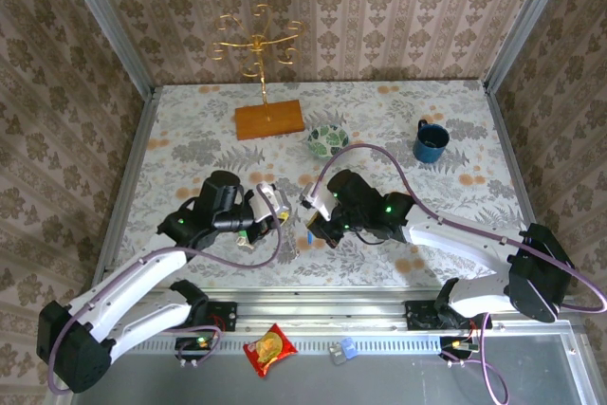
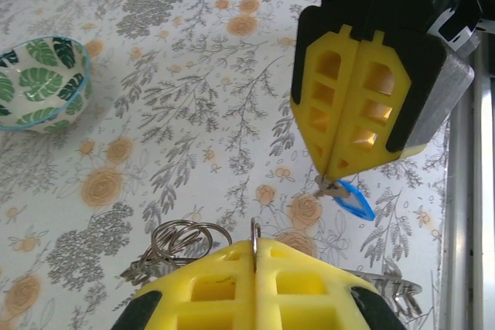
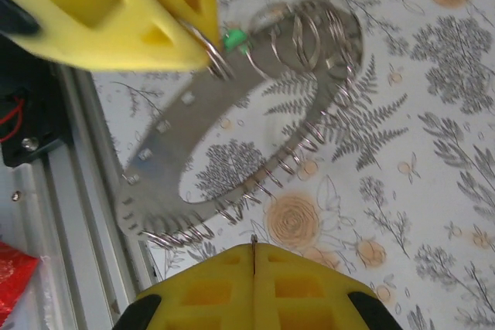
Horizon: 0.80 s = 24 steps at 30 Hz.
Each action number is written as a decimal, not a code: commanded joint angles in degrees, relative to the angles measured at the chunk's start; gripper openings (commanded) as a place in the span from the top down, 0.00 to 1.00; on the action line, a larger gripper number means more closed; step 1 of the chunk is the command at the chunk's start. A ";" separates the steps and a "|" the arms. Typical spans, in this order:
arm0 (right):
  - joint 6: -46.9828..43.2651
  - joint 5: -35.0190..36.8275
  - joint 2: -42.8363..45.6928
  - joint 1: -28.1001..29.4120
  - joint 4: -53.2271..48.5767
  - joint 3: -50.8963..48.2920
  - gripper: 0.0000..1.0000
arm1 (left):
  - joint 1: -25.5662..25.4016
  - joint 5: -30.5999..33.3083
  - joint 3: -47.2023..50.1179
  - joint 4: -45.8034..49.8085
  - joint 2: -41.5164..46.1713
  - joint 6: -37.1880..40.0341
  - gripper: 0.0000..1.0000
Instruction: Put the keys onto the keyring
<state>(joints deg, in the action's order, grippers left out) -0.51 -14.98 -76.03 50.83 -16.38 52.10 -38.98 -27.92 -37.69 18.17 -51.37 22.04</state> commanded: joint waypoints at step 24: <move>1.92 -2.45 0.88 -0.15 10.57 -0.55 1.00 | -0.48 -6.31 -1.77 -1.30 -3.05 0.01 1.00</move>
<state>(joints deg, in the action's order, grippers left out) 0.43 -18.63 -76.03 50.83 -7.97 52.05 -39.03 -31.81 -37.69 17.56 -54.54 21.45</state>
